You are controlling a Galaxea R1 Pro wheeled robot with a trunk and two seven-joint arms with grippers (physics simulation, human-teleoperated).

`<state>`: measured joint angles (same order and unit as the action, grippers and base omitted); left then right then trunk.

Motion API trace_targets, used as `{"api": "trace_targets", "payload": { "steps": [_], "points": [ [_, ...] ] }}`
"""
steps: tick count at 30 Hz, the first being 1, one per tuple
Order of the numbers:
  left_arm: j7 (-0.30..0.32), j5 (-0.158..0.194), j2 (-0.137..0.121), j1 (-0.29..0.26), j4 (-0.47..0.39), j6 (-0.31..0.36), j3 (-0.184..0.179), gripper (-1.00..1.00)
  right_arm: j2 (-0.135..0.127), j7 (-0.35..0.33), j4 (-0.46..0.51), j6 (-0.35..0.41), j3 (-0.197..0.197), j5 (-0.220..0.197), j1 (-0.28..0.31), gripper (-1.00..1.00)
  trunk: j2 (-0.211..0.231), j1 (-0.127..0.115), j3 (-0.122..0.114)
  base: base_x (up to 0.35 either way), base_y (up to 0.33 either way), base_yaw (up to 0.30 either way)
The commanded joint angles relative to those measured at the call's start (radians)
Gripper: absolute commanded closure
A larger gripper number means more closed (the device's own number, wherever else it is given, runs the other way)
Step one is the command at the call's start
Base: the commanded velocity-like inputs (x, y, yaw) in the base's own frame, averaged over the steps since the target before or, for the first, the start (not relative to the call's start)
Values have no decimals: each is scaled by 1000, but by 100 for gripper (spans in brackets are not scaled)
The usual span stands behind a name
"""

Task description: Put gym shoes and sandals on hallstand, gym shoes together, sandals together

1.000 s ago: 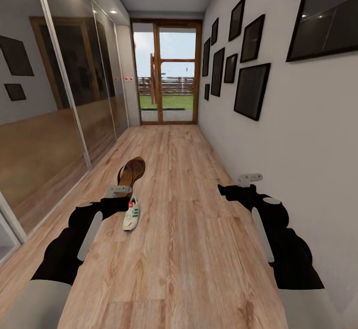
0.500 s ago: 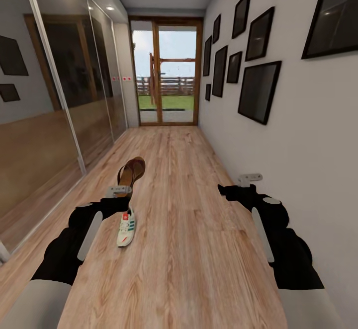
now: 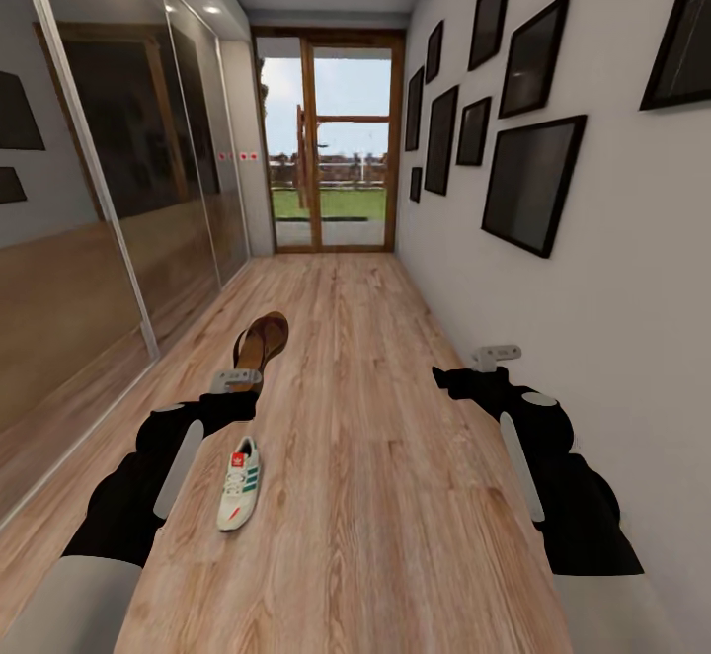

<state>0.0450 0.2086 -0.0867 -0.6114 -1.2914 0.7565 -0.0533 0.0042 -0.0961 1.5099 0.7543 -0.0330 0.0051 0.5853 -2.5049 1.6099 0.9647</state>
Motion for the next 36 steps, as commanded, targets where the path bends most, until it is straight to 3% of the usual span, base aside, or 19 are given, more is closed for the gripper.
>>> {"api": "trace_targets", "payload": {
  "steps": [1,16,36],
  "points": [
    [1,2,-1,-1,-1,4,-1,100,0,-4,1,5,1,1,1,-100,0,0,1,349,0,0],
    [1,2,-1,-1,0,4,-2,100,0,-4,1,5,1,2,1,-100,0,0,1,349,-18,0],
    [1,3,-1,-1,-1,4,-2,100,0,-4,2,5,1,3,1,-100,0,0,1,347,-126,0]
  ]
}}
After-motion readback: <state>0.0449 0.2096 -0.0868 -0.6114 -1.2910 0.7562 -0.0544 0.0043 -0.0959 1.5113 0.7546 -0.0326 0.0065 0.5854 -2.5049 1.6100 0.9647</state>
